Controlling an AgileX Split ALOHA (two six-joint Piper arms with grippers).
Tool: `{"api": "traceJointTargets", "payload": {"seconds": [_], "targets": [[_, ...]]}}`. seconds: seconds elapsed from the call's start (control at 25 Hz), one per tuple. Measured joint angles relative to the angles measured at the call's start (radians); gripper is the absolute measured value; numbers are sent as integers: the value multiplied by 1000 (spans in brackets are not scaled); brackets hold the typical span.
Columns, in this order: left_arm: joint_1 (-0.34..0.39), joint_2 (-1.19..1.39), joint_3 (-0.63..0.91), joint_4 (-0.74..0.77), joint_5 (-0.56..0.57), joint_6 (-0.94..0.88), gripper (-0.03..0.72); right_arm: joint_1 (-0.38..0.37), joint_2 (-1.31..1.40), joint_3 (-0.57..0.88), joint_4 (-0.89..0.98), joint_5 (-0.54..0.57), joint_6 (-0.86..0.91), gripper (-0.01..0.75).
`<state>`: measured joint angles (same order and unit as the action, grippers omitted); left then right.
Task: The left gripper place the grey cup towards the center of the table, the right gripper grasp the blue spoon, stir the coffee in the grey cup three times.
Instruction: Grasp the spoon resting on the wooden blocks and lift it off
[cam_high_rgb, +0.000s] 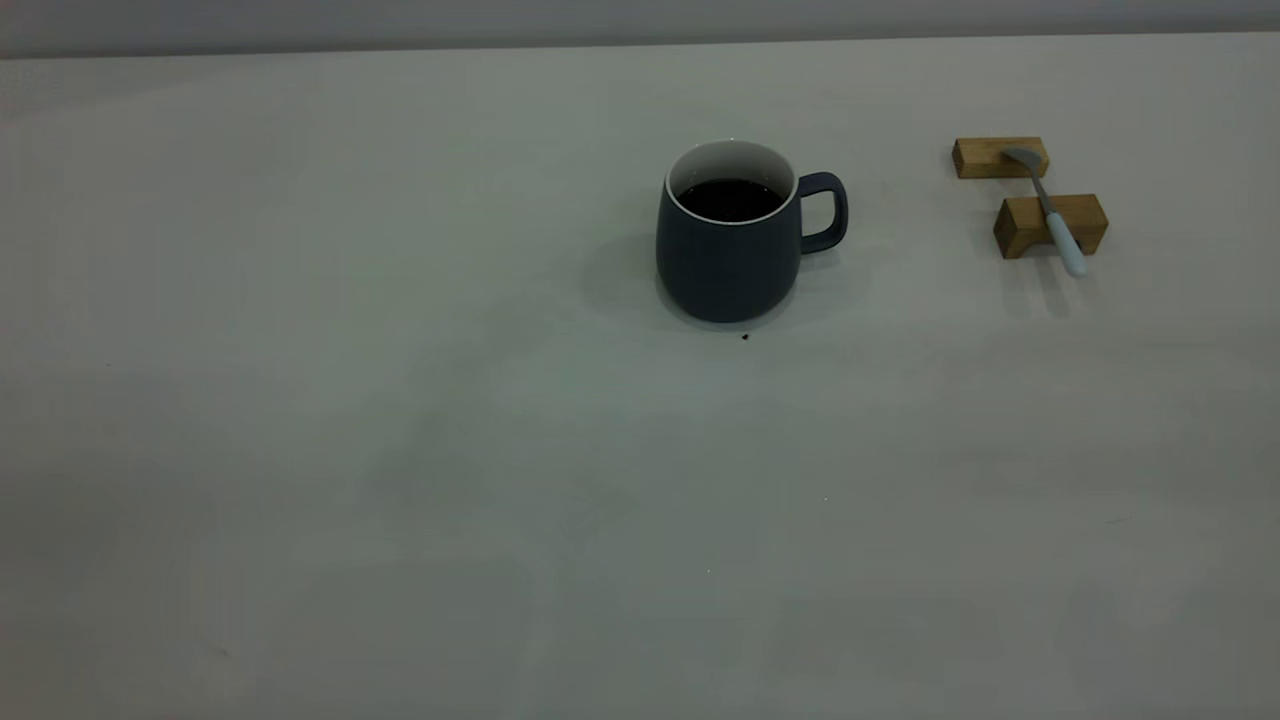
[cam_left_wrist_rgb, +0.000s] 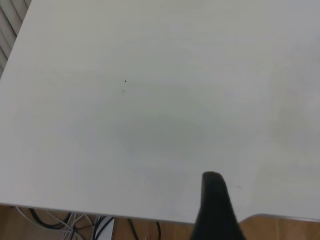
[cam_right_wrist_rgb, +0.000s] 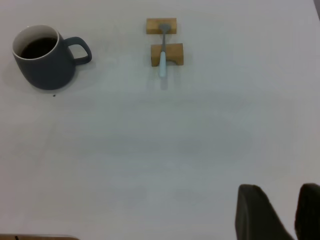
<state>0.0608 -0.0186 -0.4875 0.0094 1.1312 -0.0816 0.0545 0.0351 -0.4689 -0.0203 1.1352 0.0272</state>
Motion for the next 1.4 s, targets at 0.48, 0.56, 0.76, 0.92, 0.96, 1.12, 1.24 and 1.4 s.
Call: {"api": "traceJointTargets", "payload": {"seconds": [0.48, 0.56, 0.76, 0.92, 0.96, 1.12, 1.24, 1.4], "targets": [[0, 0, 0, -1, 0, -1, 585, 0, 0, 0, 0, 0, 0, 238], [0, 0, 0, -1, 0, -1, 585, 0, 1, 0, 0, -2, -2, 240], [0, 0, 0, -1, 0, -1, 585, 0, 81, -36, 1, -51, -41, 335], [0, 0, 0, -1, 0, -1, 585, 0, 235, -72, 6, -161, -70, 486], [0, 0, 0, -1, 0, -1, 585, 0, 283, -74, 12, -187, -73, 512], [0, 0, 0, -1, 0, -1, 585, 0, 480, -74, 45, -329, -91, 560], [0, 0, 0, -1, 0, -1, 585, 0, 632, -74, 75, -454, -140, 565], [0, 0, 0, -1, 0, -2, 585, 0, 840, -82, 153, -576, -237, 566]]}}
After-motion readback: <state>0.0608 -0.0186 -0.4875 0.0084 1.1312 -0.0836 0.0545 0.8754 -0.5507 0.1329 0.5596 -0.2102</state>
